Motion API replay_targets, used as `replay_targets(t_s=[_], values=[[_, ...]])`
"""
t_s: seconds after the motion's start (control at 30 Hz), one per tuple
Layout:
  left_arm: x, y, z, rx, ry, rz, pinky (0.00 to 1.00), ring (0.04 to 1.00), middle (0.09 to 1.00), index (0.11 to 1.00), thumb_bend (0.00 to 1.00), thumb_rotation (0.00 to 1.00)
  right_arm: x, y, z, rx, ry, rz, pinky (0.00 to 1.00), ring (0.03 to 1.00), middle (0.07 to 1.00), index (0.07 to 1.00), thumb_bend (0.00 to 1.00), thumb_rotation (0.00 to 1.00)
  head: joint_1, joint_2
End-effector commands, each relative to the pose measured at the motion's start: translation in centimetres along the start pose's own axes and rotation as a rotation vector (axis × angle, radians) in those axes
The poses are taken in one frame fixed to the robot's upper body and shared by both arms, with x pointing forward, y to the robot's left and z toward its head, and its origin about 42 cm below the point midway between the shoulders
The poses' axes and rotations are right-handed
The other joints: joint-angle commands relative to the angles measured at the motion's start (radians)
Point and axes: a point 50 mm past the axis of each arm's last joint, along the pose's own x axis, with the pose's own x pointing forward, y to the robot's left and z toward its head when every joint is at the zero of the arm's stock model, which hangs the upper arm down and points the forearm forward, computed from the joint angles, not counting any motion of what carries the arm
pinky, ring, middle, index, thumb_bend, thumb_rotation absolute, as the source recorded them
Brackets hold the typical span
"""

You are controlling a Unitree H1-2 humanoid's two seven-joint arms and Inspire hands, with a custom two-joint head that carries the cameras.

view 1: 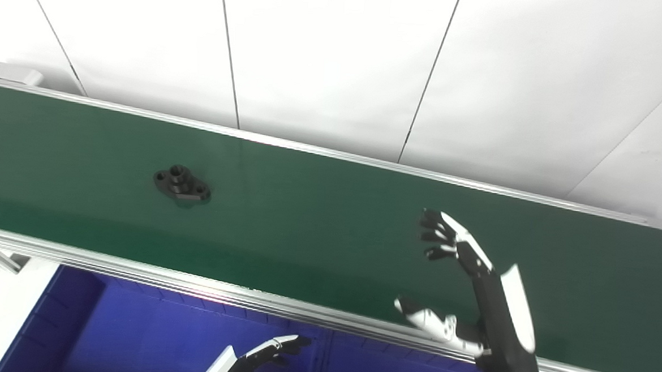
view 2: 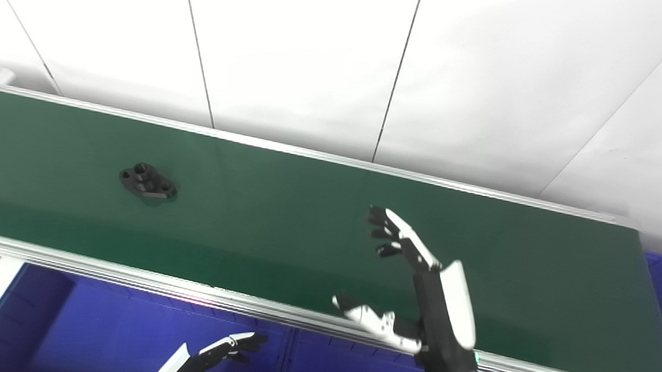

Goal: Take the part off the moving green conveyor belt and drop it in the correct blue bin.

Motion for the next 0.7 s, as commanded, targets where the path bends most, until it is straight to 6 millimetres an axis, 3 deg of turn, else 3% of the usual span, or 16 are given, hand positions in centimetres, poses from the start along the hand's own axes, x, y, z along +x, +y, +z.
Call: replay_targets(t_s=[0.0,0.23,0.67], values=[[0.0,0.6,0.5,-0.004,-0.035,0.014,0.71,0.802,0.85,0.823,0.74,0.61,1.3,-0.8,1.1,-0.019,-0.032,-0.011,0.62,0.734,0.798,0.837,0.65,0.53,-0.023,0.003],[-0.3,1.2,0.0,0.012,-0.024,0.019,0.74,0.818,0.858,0.832,0.73,0.59,4.5,-0.4,1.8,-0.058,0.009,0.041,0.61,0.733,0.811,0.853,0.68,0.44,-0.142,-0.001],[-0.6,1.8,-0.6,0.042,-0.024,0.021,0.75,0.83,0.868,0.842,0.73,0.59,9.0,1.2,1.7,-0.152,0.048,0.118,0.61,0.72,0.823,0.872,0.7,0.46,-0.161,-0.003]])
